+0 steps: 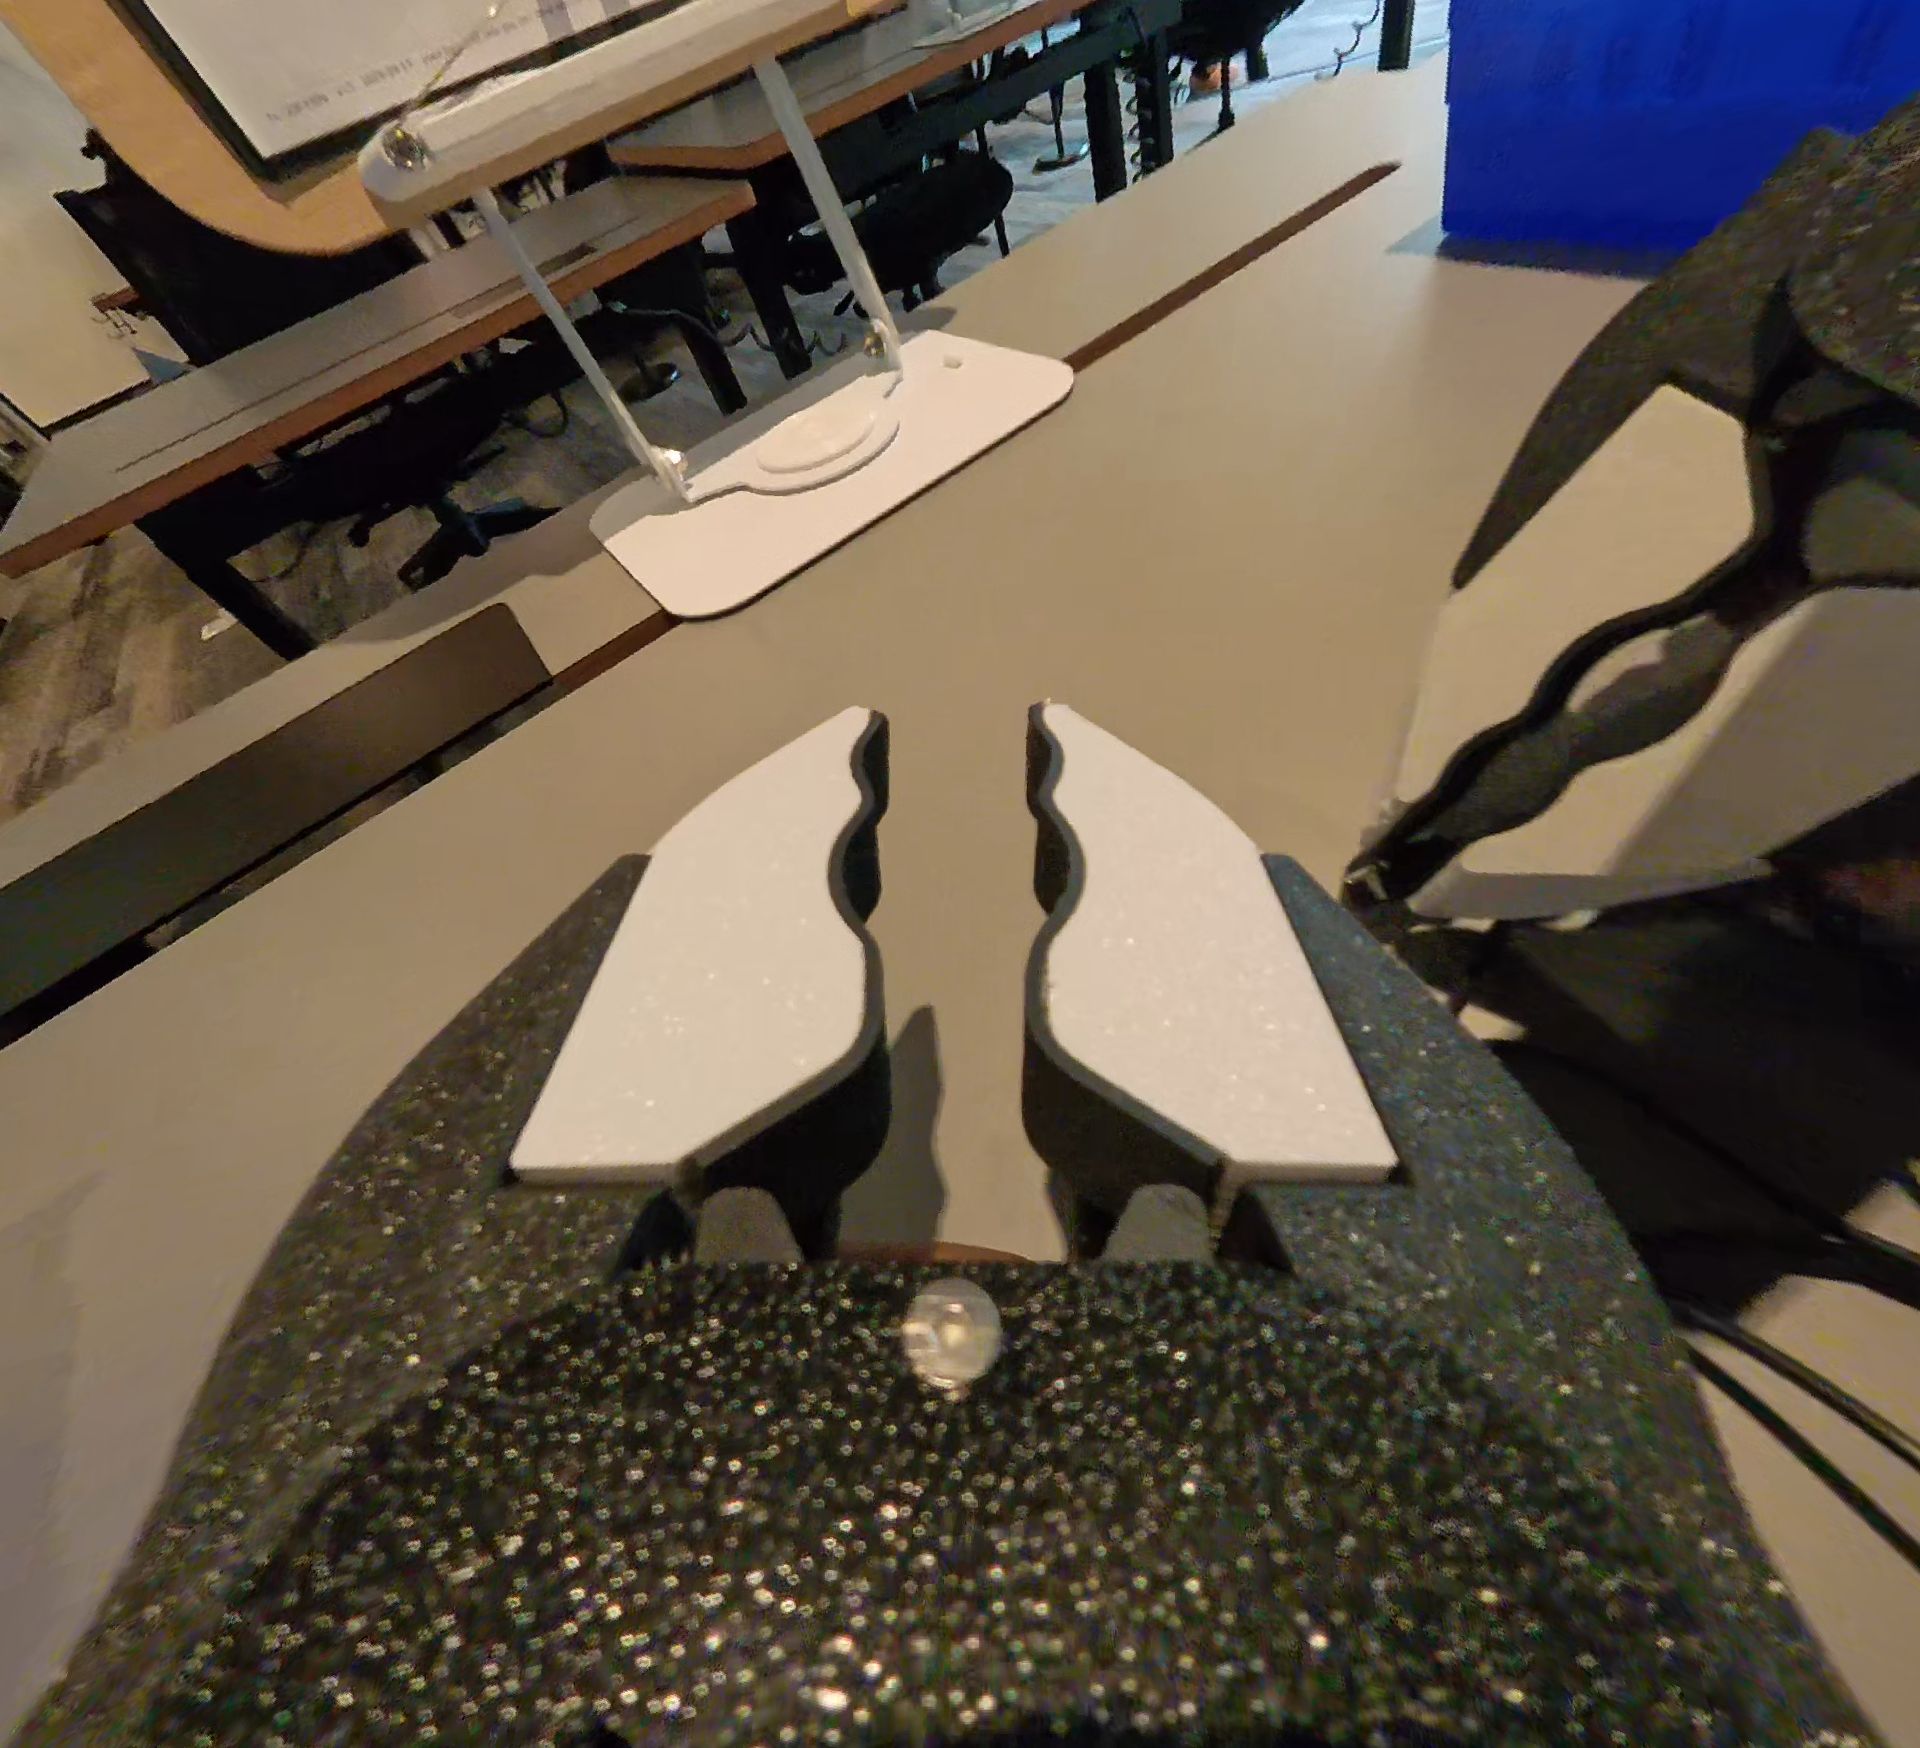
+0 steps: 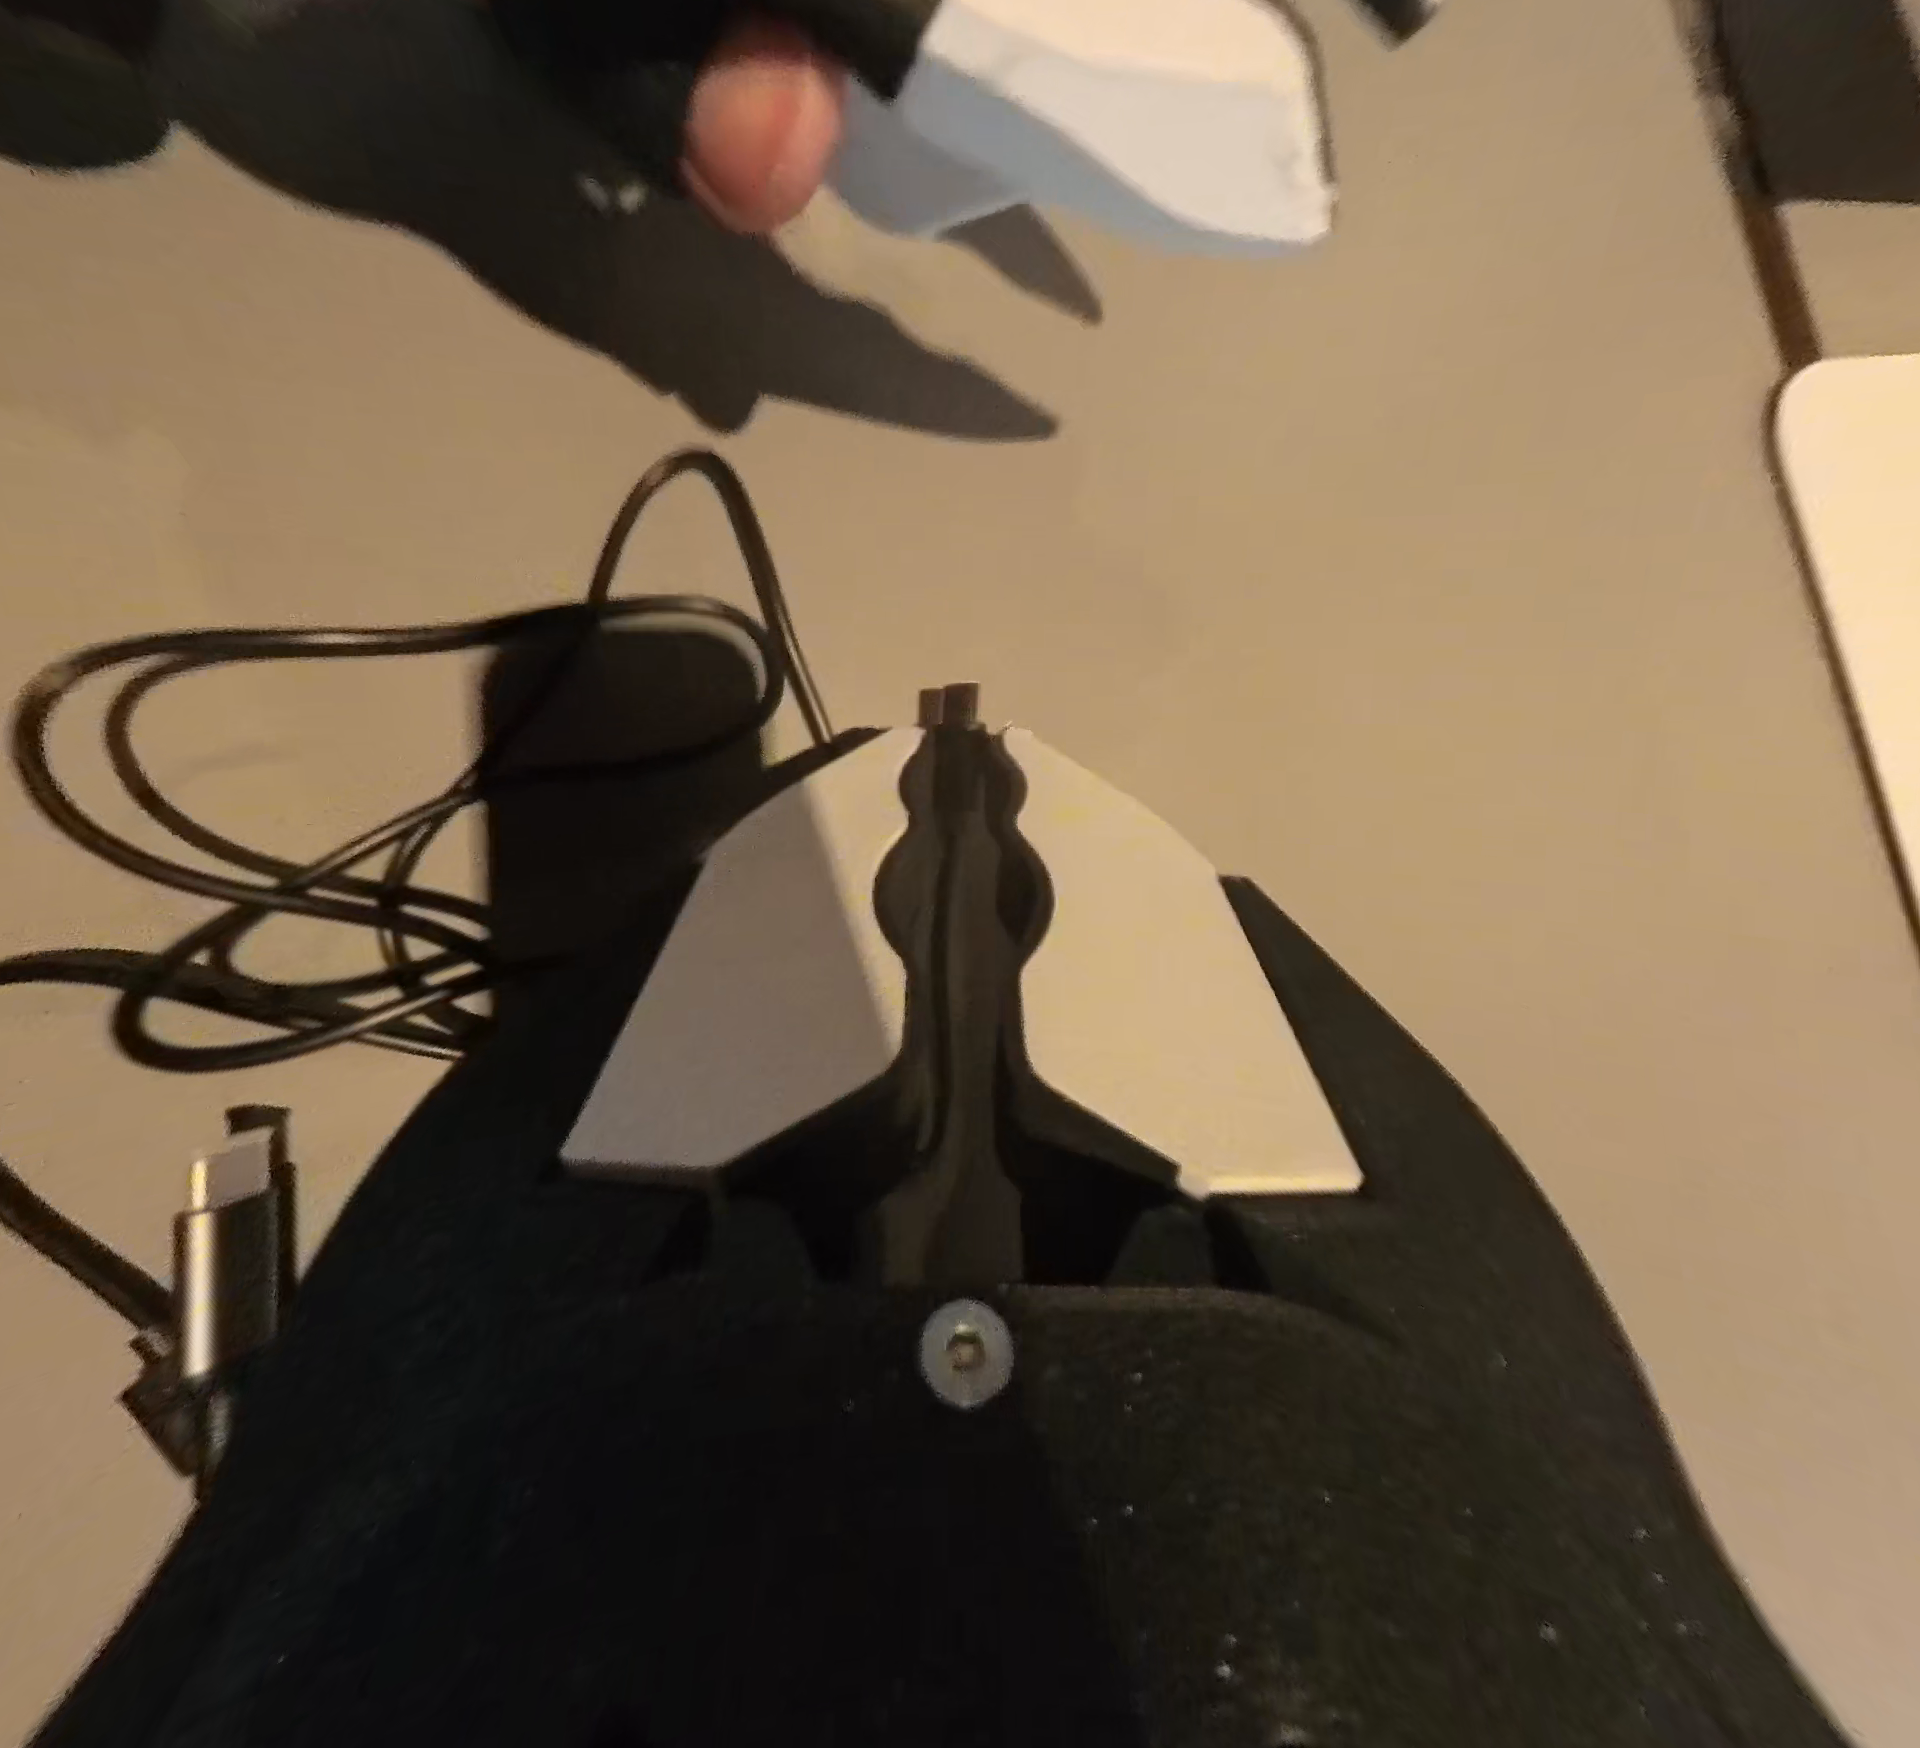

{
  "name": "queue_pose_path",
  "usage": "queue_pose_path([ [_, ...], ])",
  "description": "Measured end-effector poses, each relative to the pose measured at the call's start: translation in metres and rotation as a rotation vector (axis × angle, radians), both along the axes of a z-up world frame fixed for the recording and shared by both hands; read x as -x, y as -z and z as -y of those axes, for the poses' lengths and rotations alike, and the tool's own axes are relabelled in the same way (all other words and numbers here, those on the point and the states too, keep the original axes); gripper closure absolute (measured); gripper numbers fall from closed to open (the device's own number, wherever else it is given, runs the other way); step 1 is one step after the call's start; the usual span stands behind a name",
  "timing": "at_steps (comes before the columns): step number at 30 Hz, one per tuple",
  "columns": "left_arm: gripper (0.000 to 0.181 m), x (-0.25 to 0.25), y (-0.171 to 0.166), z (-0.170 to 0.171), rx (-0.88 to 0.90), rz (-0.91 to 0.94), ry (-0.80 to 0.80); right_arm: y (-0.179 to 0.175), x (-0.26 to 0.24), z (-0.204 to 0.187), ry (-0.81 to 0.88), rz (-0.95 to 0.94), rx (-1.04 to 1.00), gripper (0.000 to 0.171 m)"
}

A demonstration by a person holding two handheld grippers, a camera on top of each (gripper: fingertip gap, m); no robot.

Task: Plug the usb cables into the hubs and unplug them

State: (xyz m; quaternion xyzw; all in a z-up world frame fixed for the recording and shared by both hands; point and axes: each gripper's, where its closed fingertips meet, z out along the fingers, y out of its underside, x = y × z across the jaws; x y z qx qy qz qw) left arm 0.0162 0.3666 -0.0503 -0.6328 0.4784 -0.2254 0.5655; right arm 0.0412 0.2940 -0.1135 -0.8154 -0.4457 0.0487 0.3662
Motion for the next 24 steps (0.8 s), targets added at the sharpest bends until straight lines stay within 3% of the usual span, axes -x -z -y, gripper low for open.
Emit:
queue_pose_path([
  [1, 0.156, 0.0, -0.003, 0.001, 0.009, 0.026, 0.008, -0.009, 0.0, -0.001, 0.001, -0.043, -0.02, 0.162],
  [5, 0.159, -0.003, -0.024, 0.013, 0.1, 0.2, 0.112, -0.065, 0.008, 0.003, -0.061, -0.296, -0.142, 0.162],
  [8, 0.162, -0.009, -0.05, 0.045, 0.213, 0.393, 0.354, -0.109, 0.018, 0.025, -0.222, -0.5, -0.255, 0.162],
  [11, 0.163, -0.014, -0.062, 0.075, 0.307, 0.462, 0.542, -0.133, 0.02, 0.037, -0.29, -0.656, -0.3, 0.162],
  [16, 0.157, -0.027, -0.046, 0.099, 0.323, 0.345, 0.638, -0.151, 0.018, 0.04, -0.305, -0.816, -0.319, 0.163],
  [24, 0.158, -0.031, -0.06, 0.116, 0.384, 0.43, 0.718, -0.15, 0.019, 0.033, -0.273, -0.914, -0.289, 0.162],
])
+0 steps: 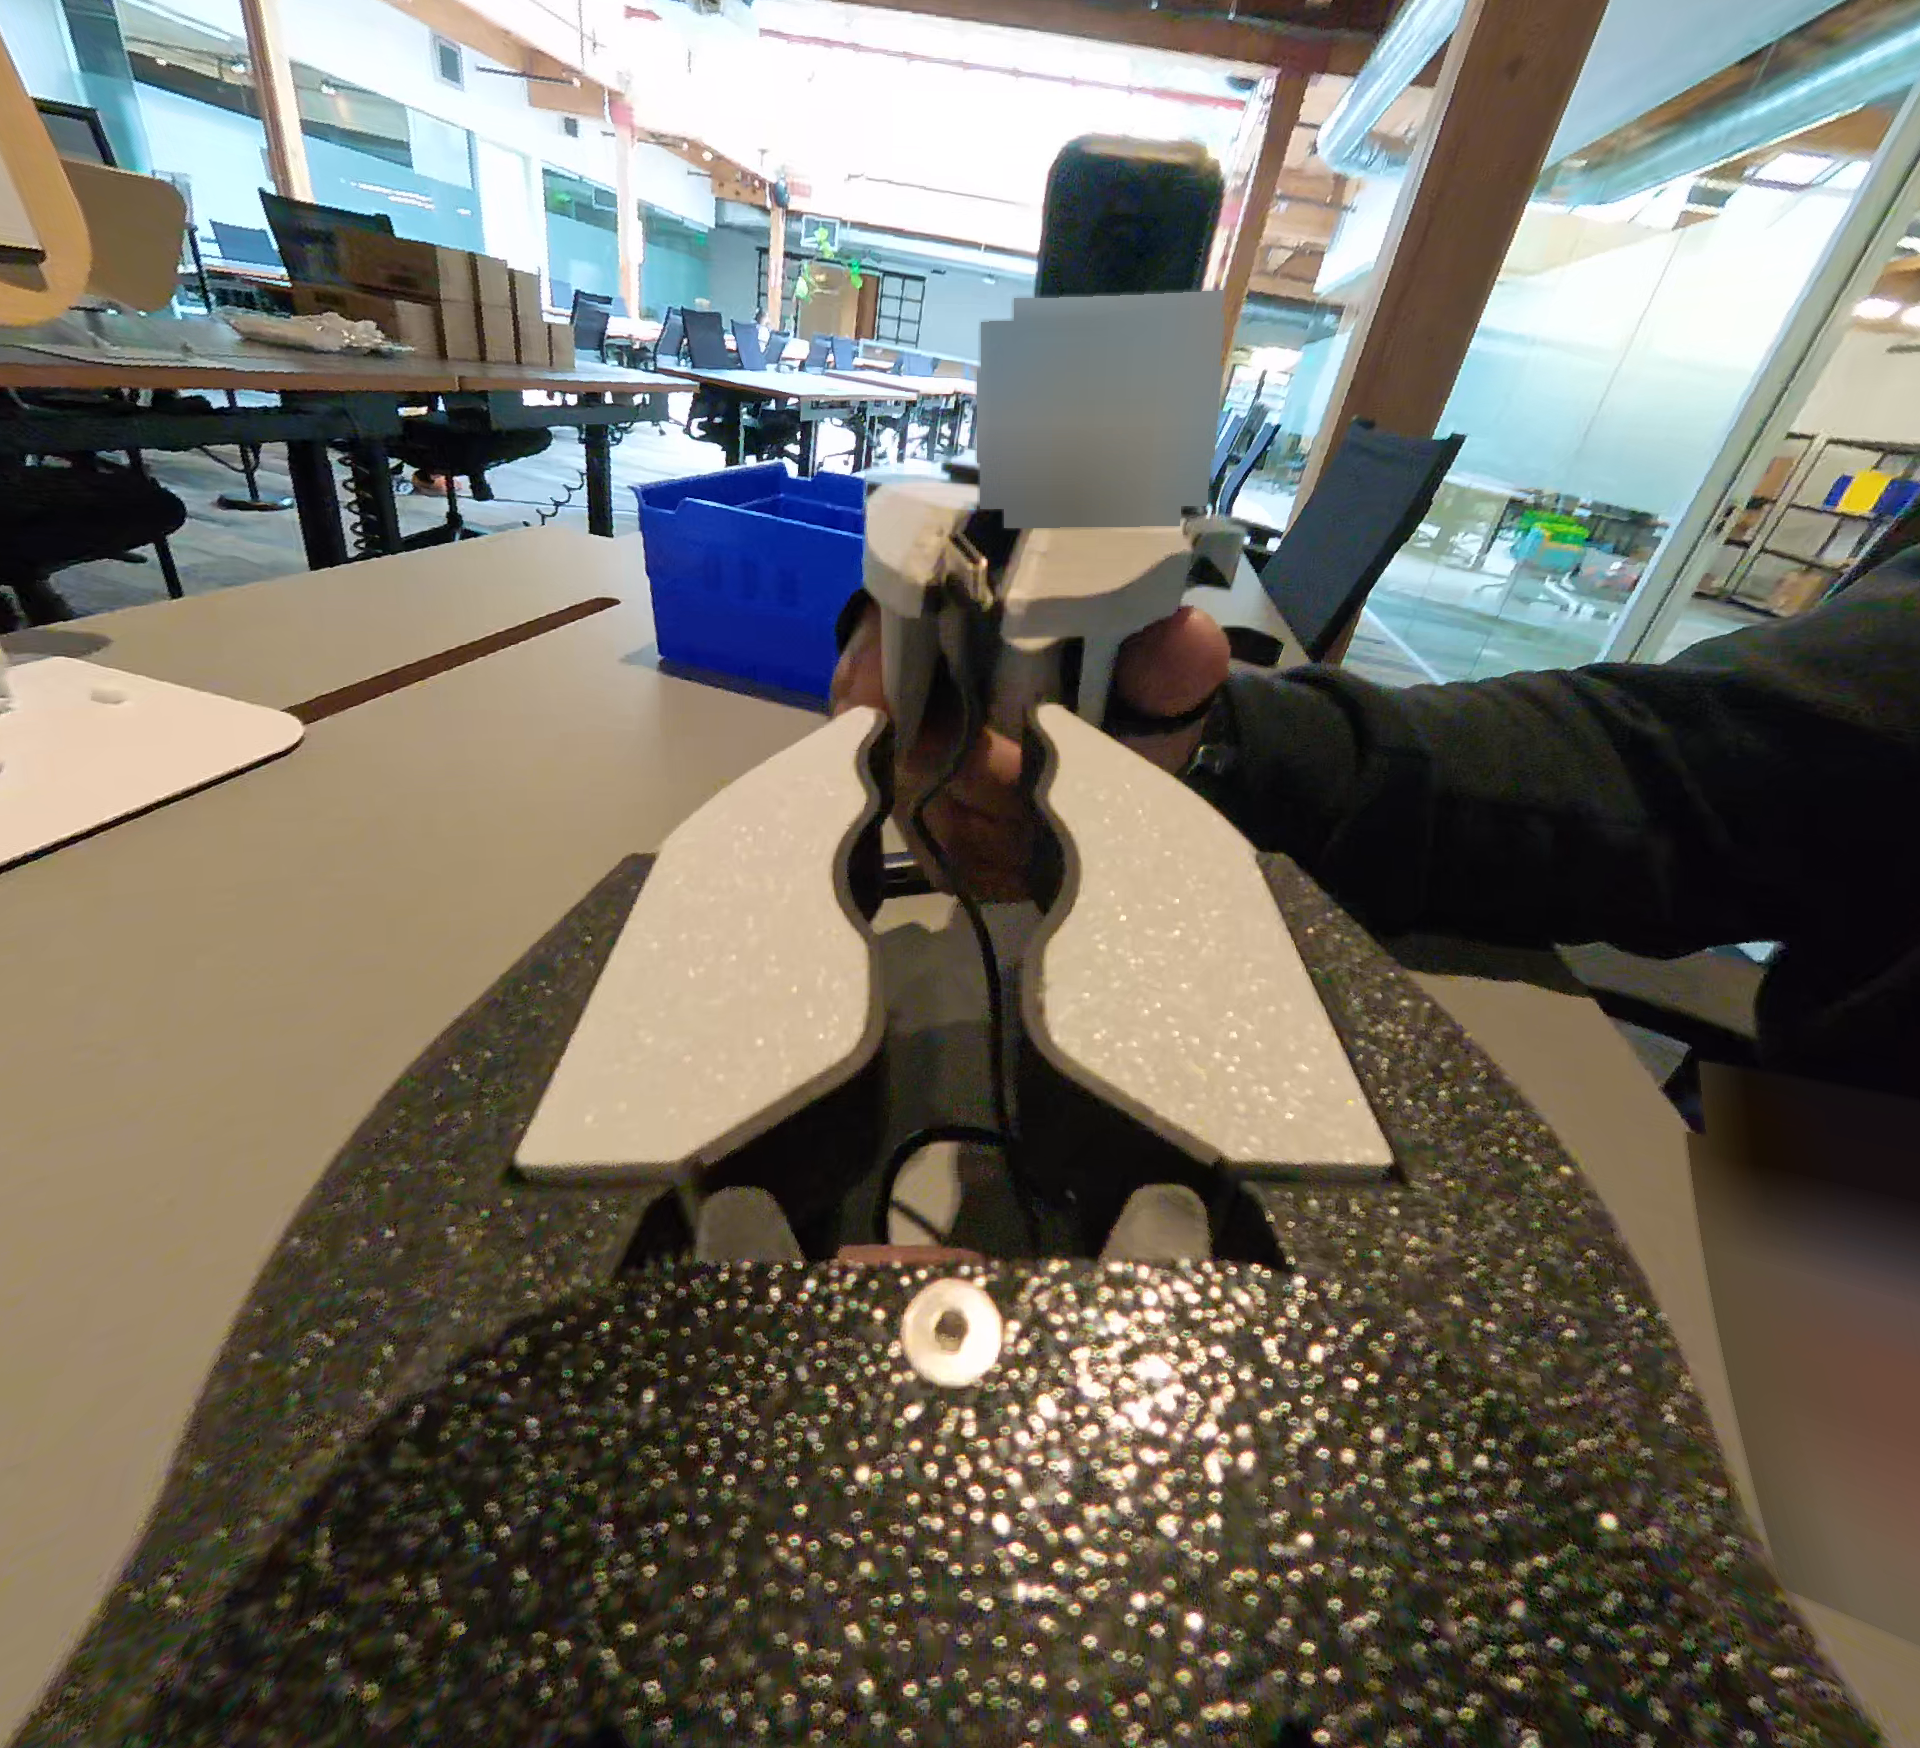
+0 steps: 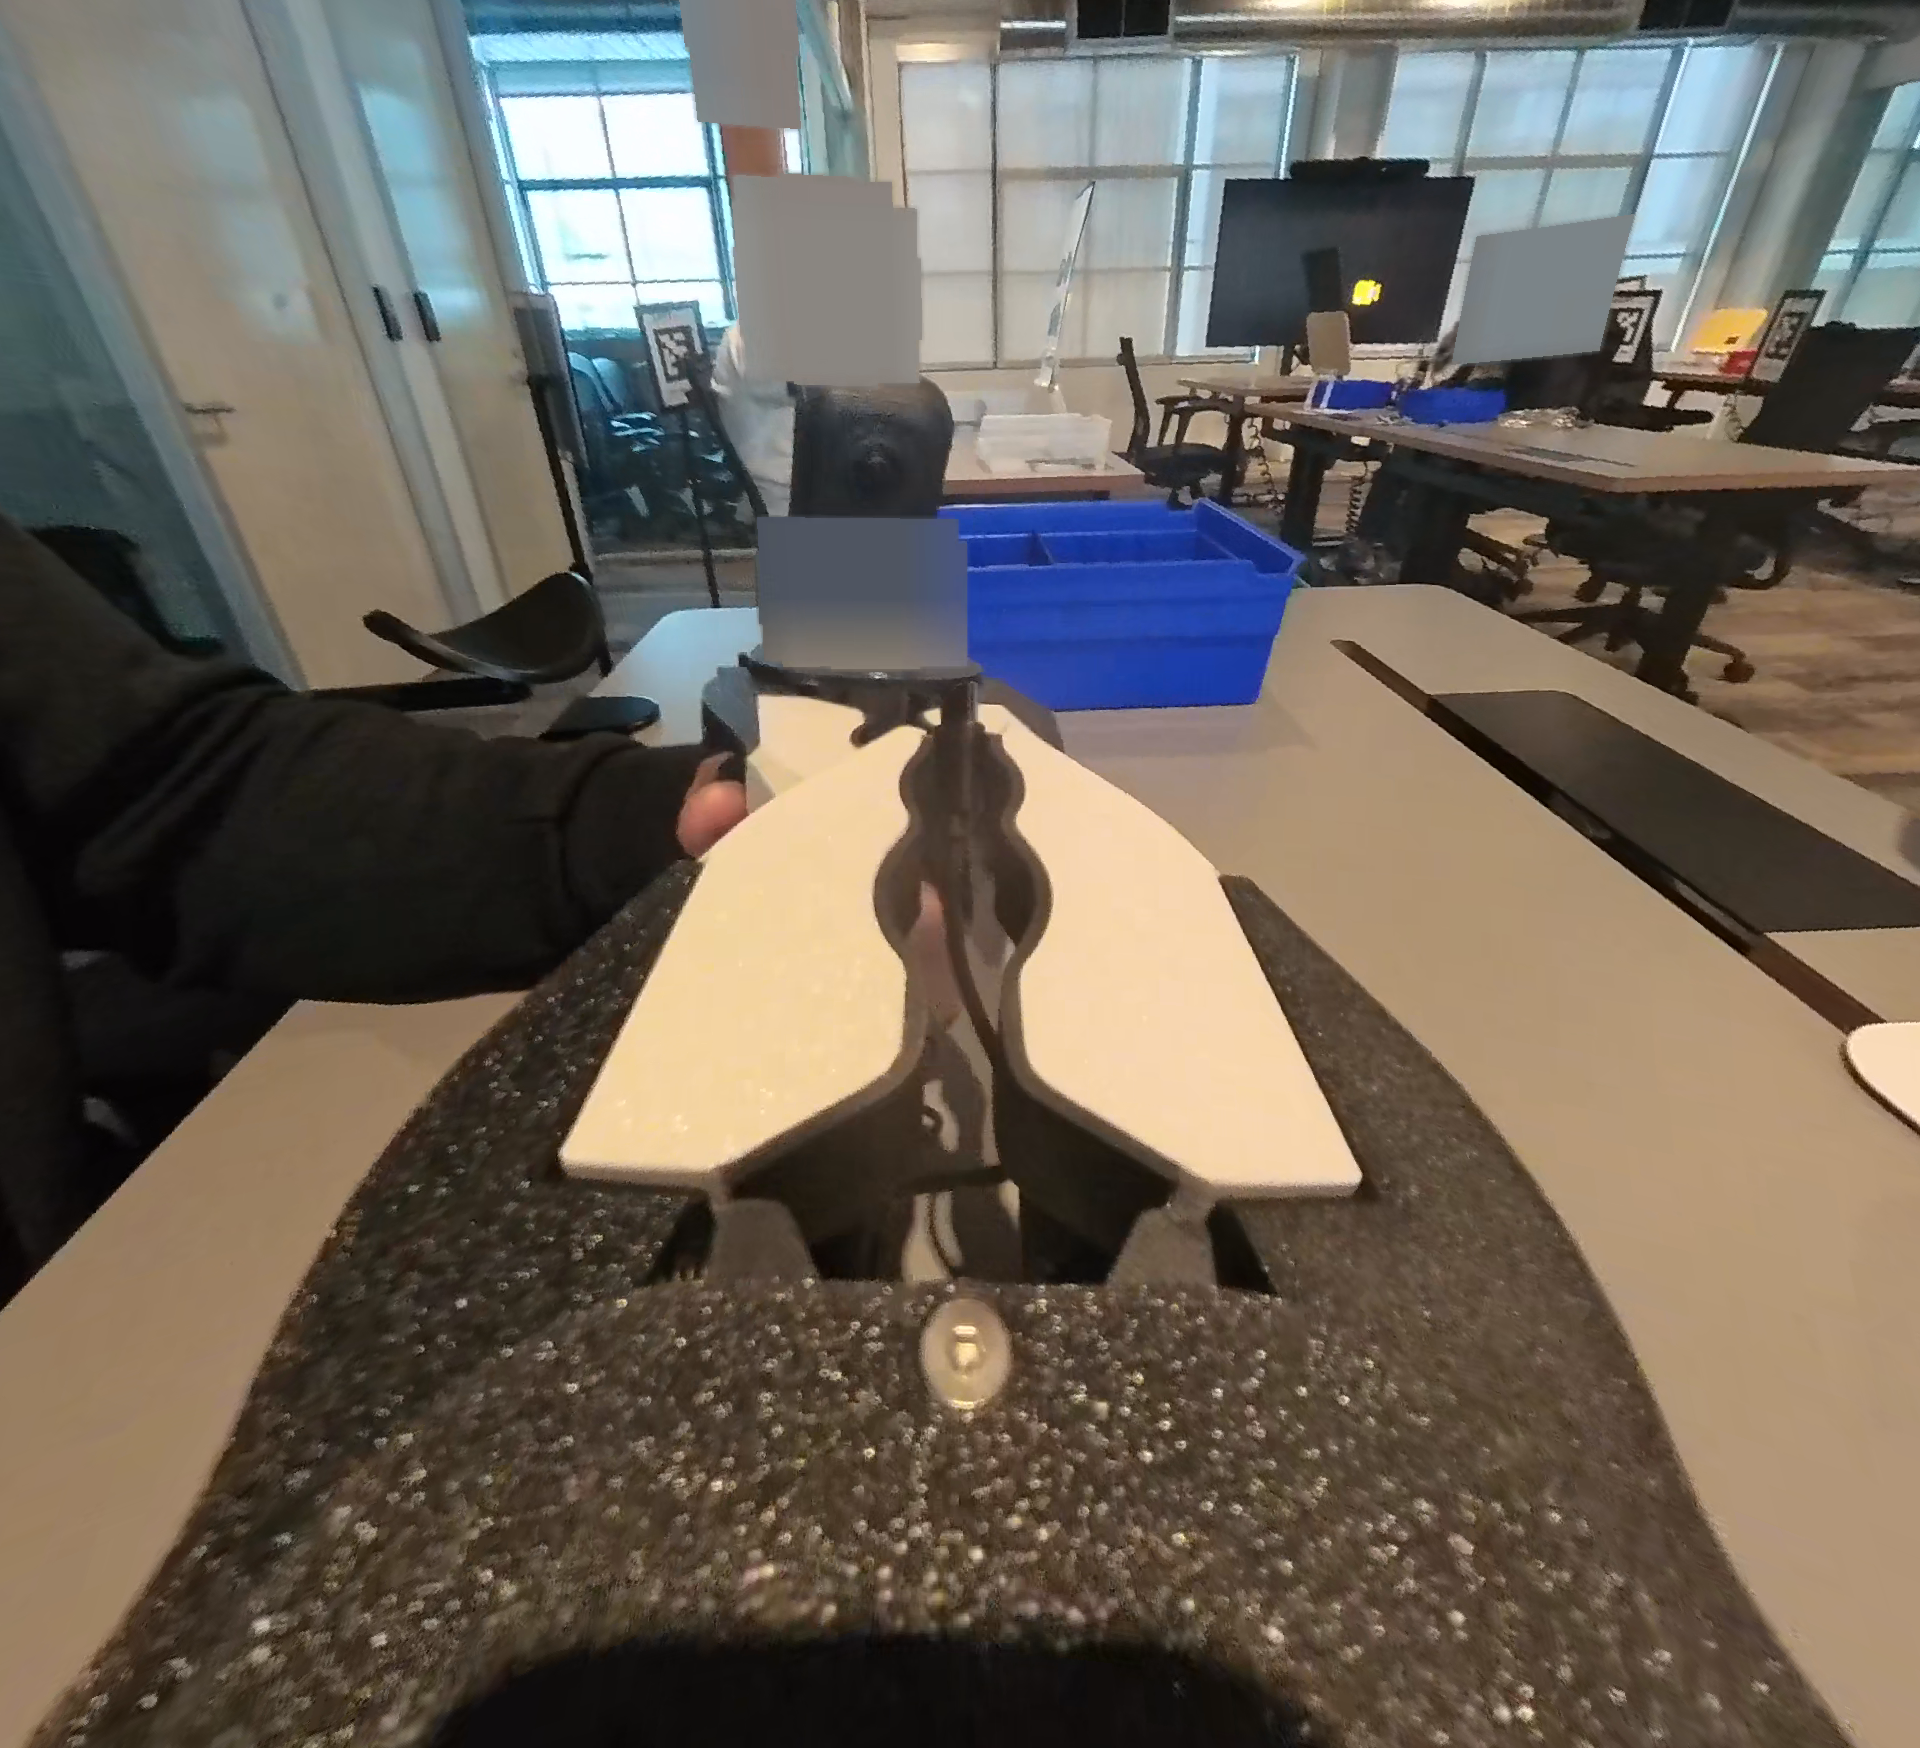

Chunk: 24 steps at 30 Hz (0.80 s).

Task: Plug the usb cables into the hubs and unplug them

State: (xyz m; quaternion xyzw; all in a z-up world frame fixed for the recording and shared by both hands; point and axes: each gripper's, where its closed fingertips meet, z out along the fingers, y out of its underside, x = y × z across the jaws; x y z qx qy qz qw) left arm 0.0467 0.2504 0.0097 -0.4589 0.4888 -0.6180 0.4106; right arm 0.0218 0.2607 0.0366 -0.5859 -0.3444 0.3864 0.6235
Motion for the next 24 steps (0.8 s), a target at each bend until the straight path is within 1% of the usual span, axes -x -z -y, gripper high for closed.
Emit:
queue_pose_path([
  [3, 0.162, -0.001, -0.003, 0.001, 0.044, 0.024, 0.011, 0.002, 0.005, 0.001, -0.032, -0.035, 0.017, 0.162],
  [5, 0.173, -0.001, -0.004, 0.003, 0.052, 0.038, 0.035, 0.004, 0.007, 0.0, -0.036, -0.045, 0.024, 0.162],
  [8, 0.175, -0.002, -0.002, 0.002, 0.016, 0.023, 0.015, 0.005, 0.007, -0.002, -0.028, -0.055, 0.023, 0.162],
  [11, 0.176, -0.004, 0.005, -0.006, -0.055, -0.038, -0.051, 0.009, 0.004, -0.007, 0.014, -0.031, 0.014, 0.162],
  [14, 0.177, -0.006, 0.012, -0.02, -0.157, -0.094, -0.192, 0.012, -0.001, -0.015, 0.101, 0.008, -0.013, 0.162],
  [17, 0.177, -0.002, 0.019, -0.044, -0.304, -0.18, -0.408, 0.007, -0.007, -0.015, 0.151, 0.022, -0.048, 0.157],
  [20, 0.177, 0.006, 0.019, -0.064, -0.482, -0.251, -0.612, 0.006, -0.013, -0.019, 0.219, 0.058, -0.061, 0.151],
  [22, 0.176, 0.011, 0.016, -0.07, -0.633, -0.288, -0.717, 0.007, -0.013, -0.02, 0.262, 0.099, -0.069, 0.148],
  [24, 0.176, 0.012, 0.013, -0.069, -0.757, -0.302, -0.778, 0.009, -0.008, -0.018, 0.285, 0.136, -0.075, 0.146],
])
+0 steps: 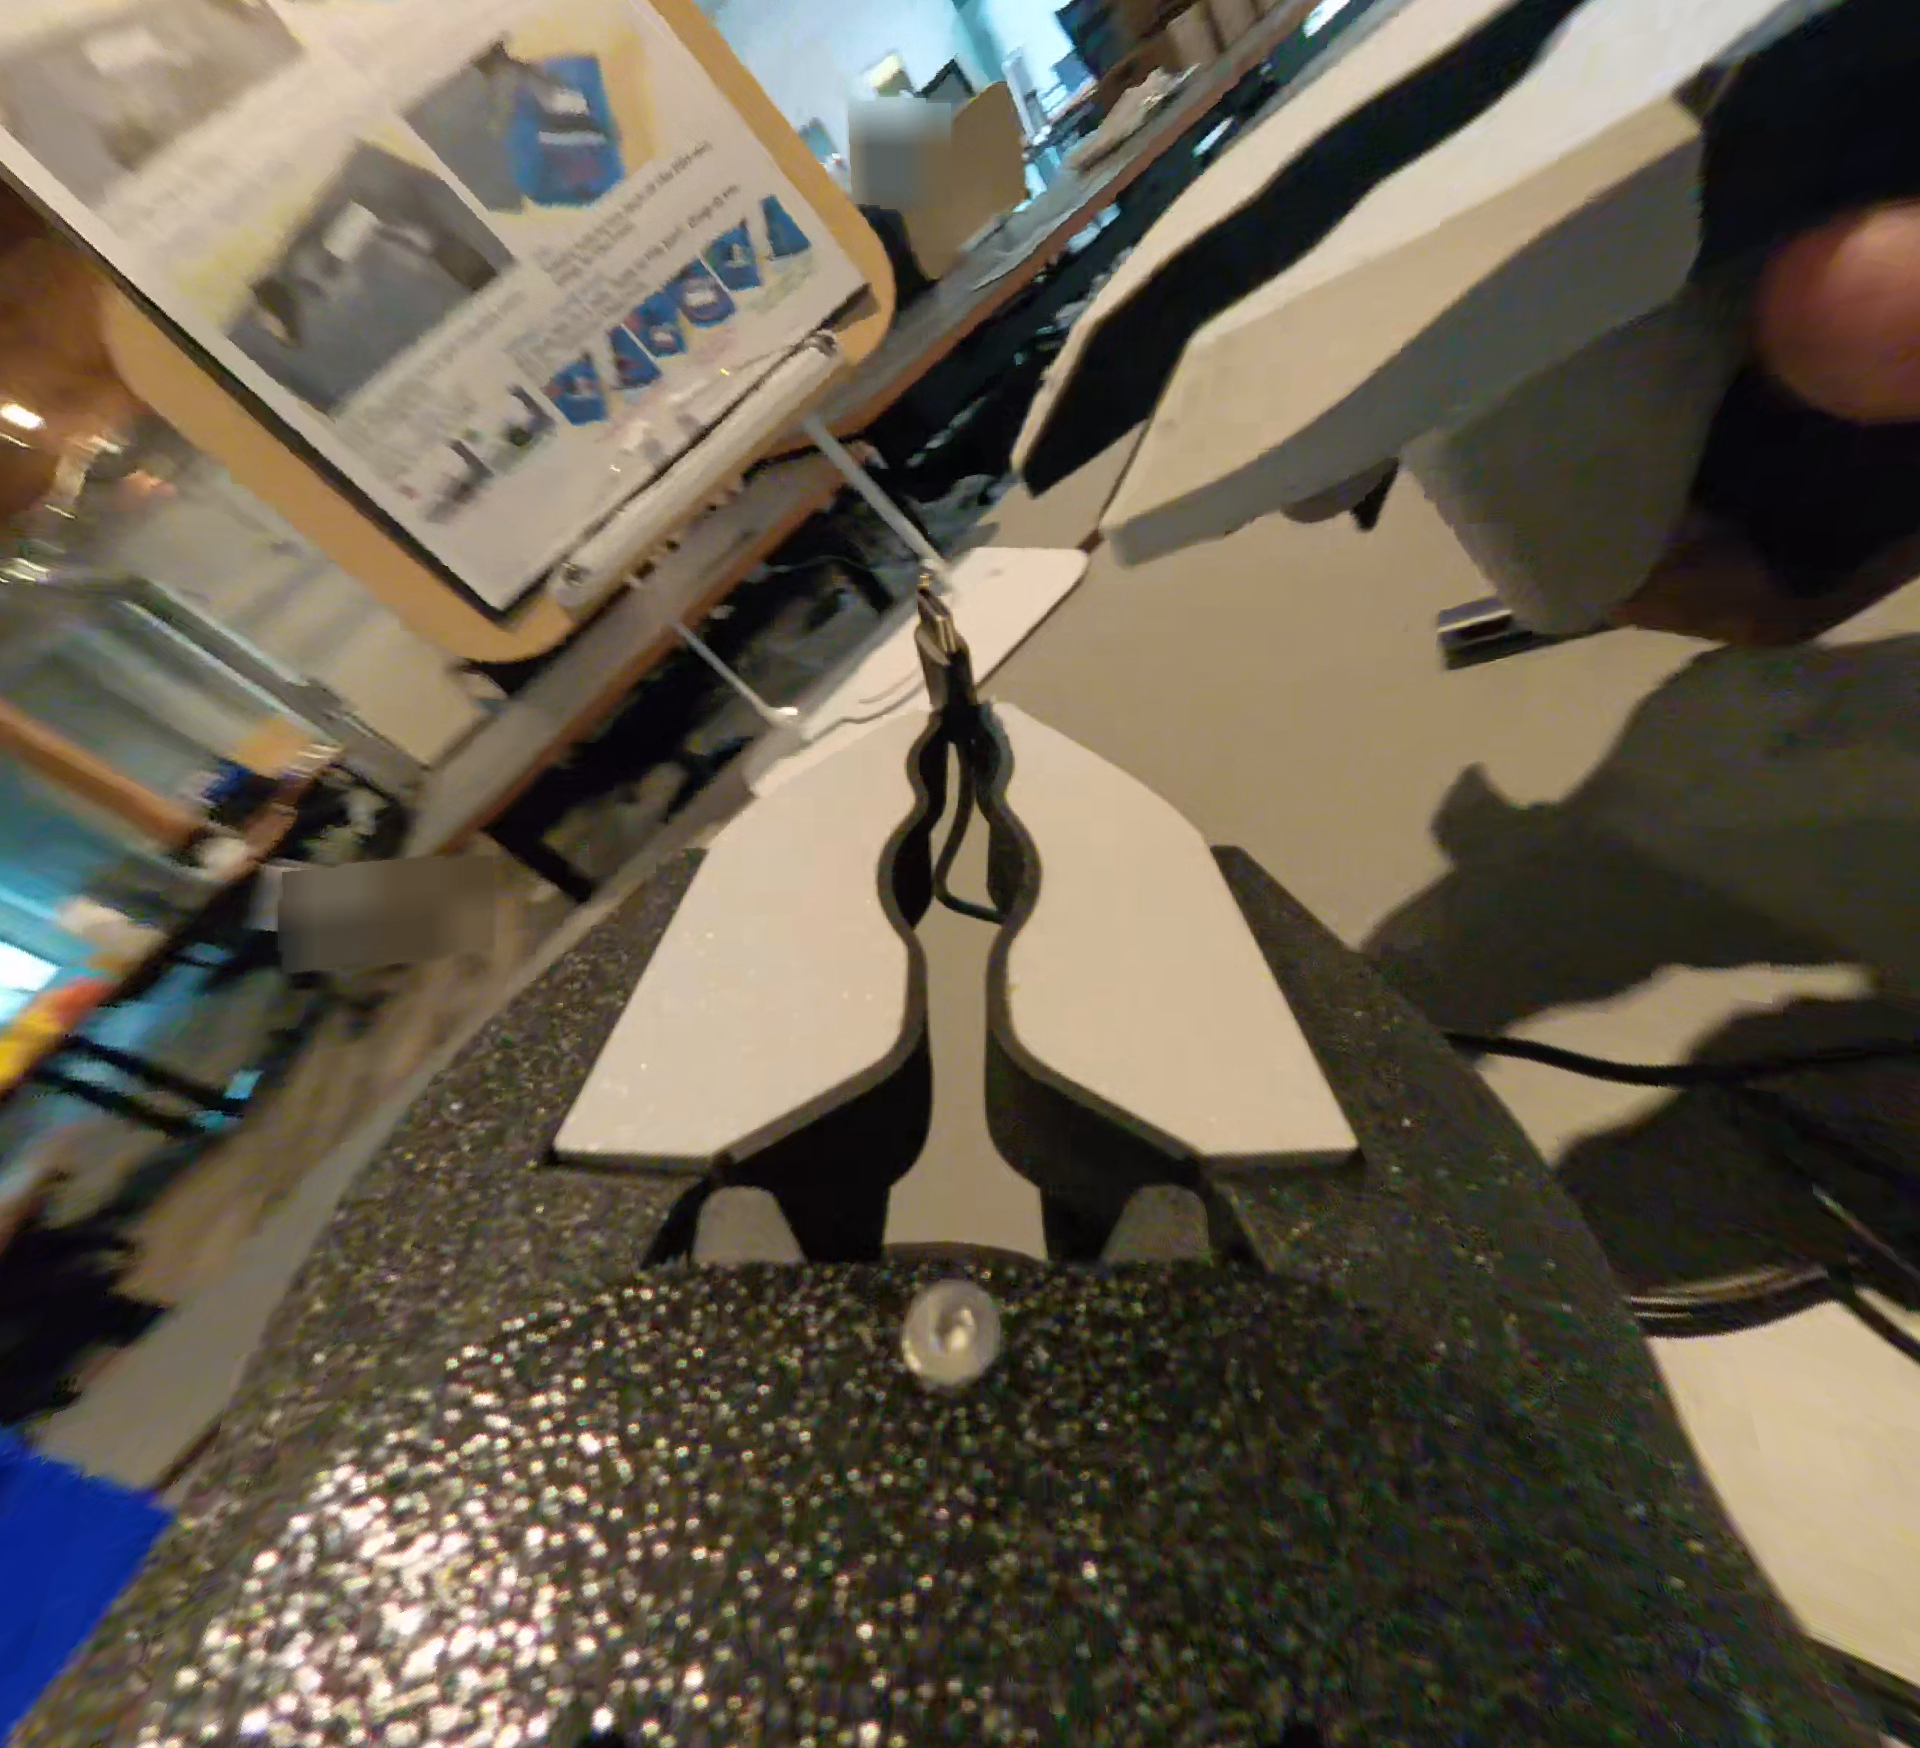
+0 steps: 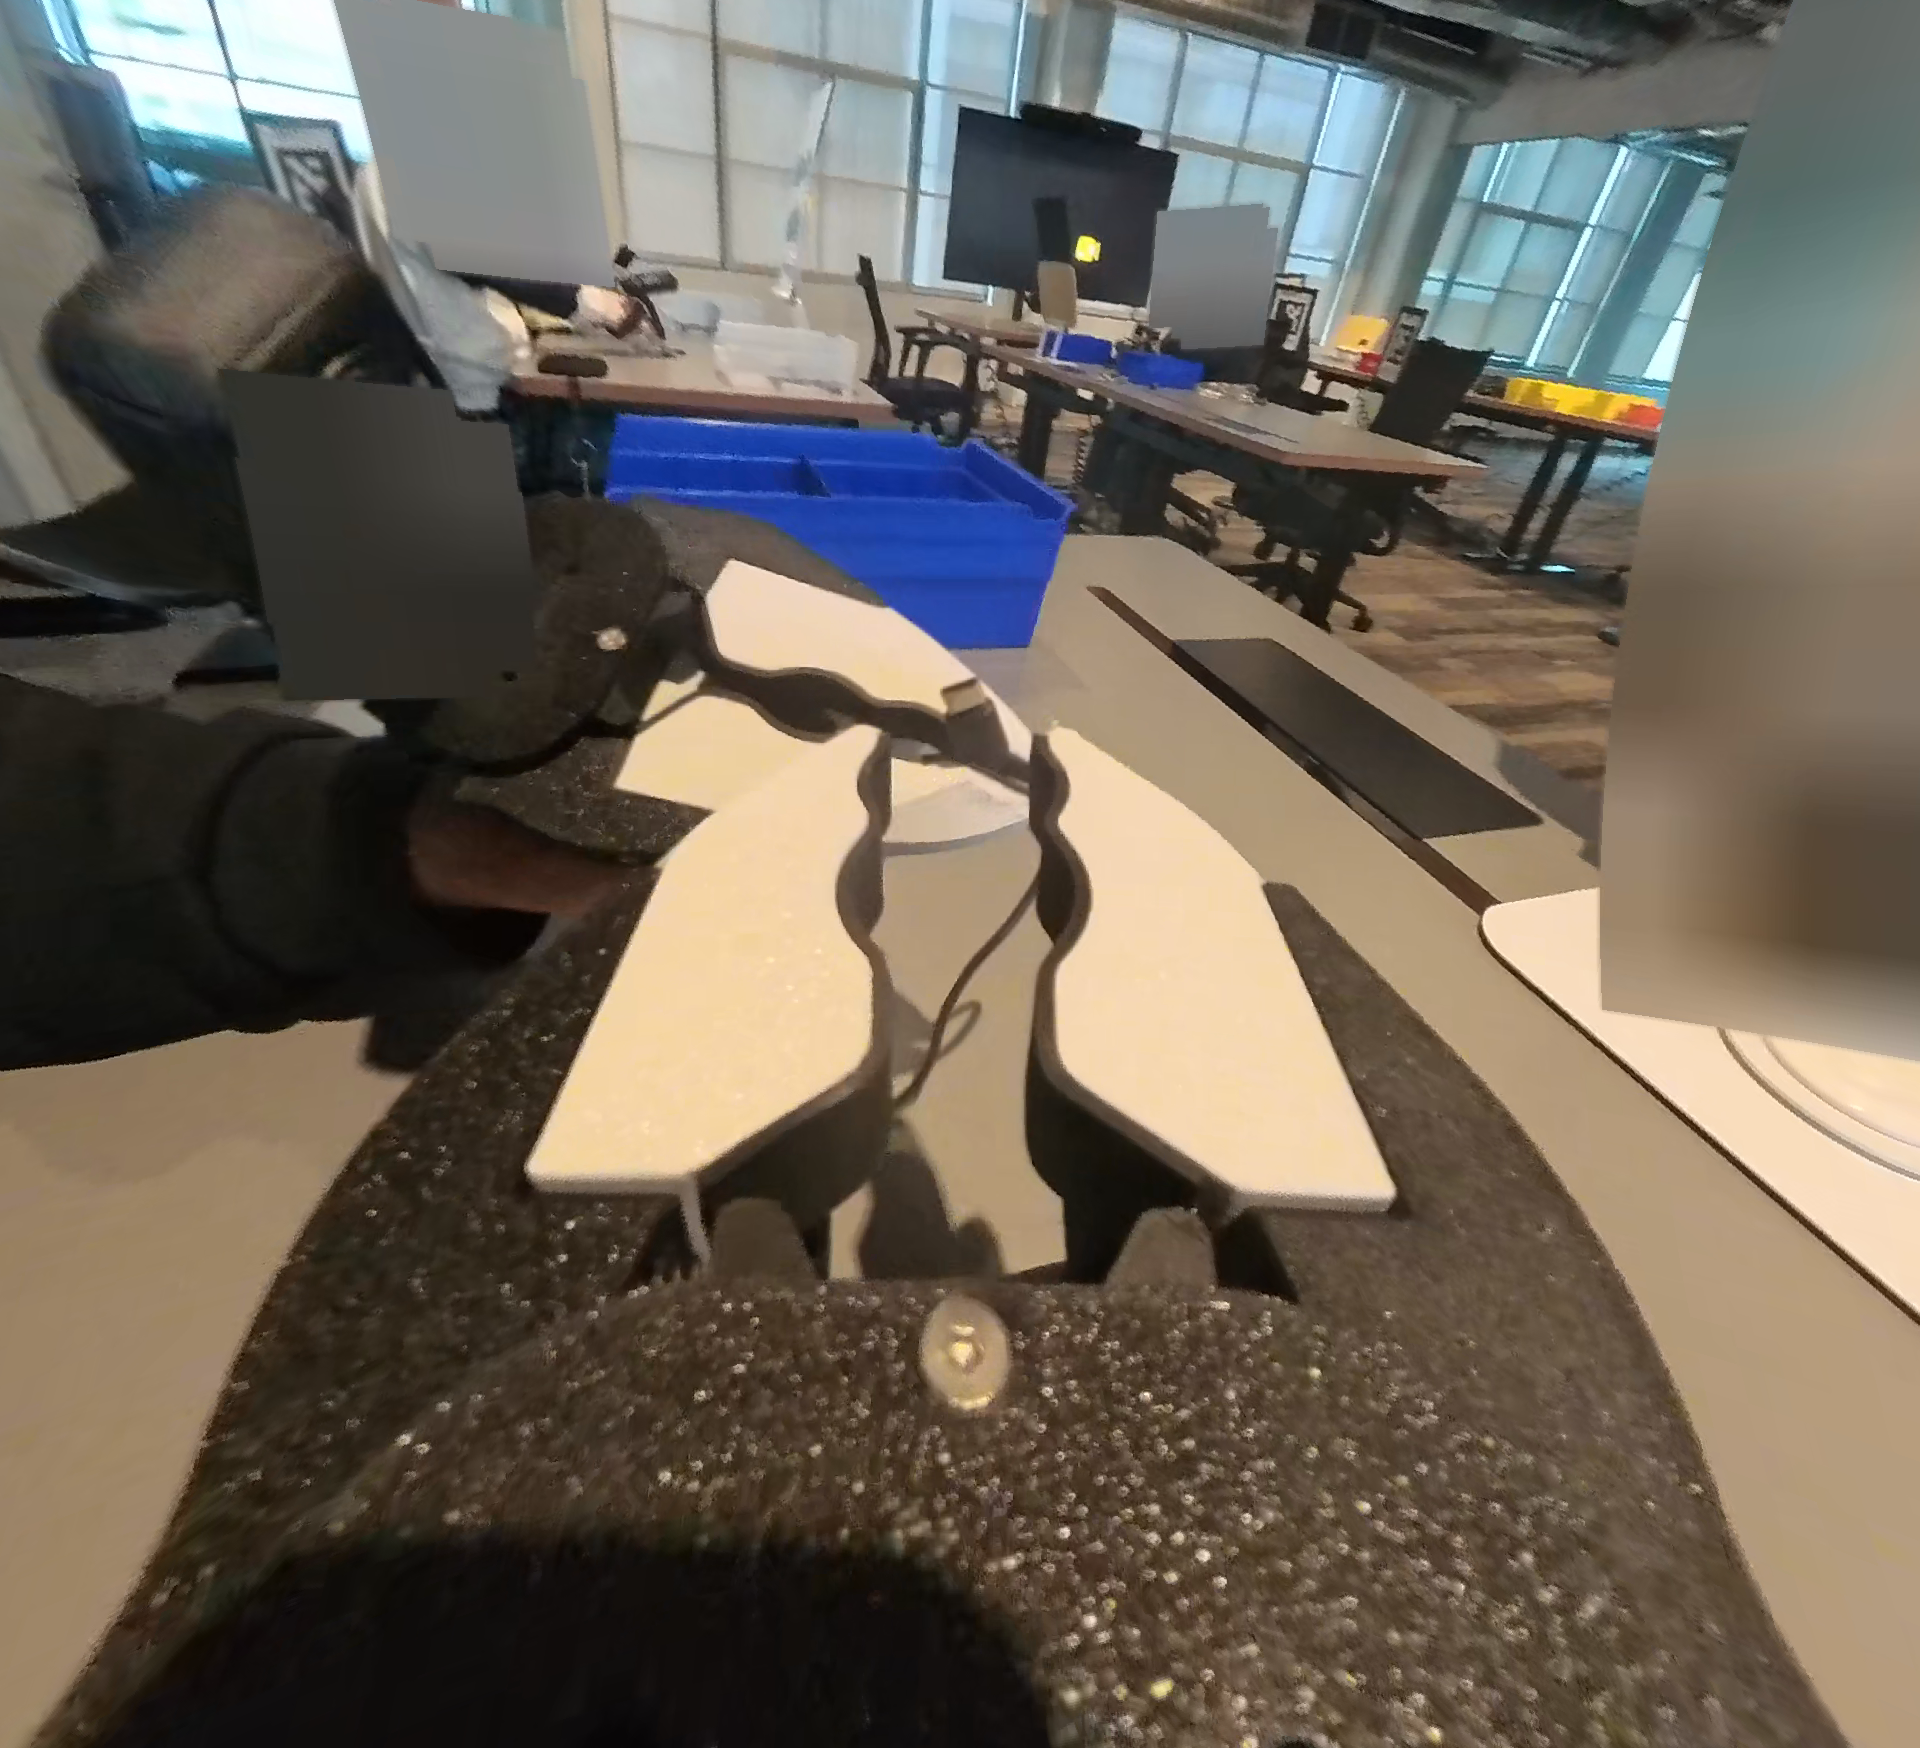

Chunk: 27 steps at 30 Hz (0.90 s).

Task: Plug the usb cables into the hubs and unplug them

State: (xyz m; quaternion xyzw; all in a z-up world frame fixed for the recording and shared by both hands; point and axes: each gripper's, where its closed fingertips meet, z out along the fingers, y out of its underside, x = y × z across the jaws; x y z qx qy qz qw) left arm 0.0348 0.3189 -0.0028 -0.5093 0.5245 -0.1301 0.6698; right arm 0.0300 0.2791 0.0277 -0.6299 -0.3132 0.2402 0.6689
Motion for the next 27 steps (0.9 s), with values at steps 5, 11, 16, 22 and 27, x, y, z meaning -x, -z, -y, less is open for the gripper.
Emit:
queue_pose_path([
  [5, 0.177, -0.005, -0.003, 0.01, -0.145, -0.056, -0.016, 0.009, 0.009, 0.004, 0.078, 0.078, -0.013, 0.143],
  [11, 0.176, -0.007, -0.002, 0.014, -0.201, -0.091, -0.022, 0.01, 0.005, 0.001, 0.153, 0.054, 0.004, 0.143],
  [16, 0.176, -0.009, 0.0, 0.016, -0.226, -0.116, -0.025, 0.013, 0.003, -0.002, 0.165, 0.024, 0.04, 0.143],
  [22, 0.176, -0.01, 0.001, 0.018, -0.253, -0.132, -0.029, 0.016, 0.005, -0.002, 0.163, 0.04, 0.057, 0.157],
  [27, 0.176, -0.011, 0.0, 0.022, -0.268, -0.126, -0.001, 0.015, 0.003, 0.001, 0.136, 0.051, 0.049, 0.16],
])
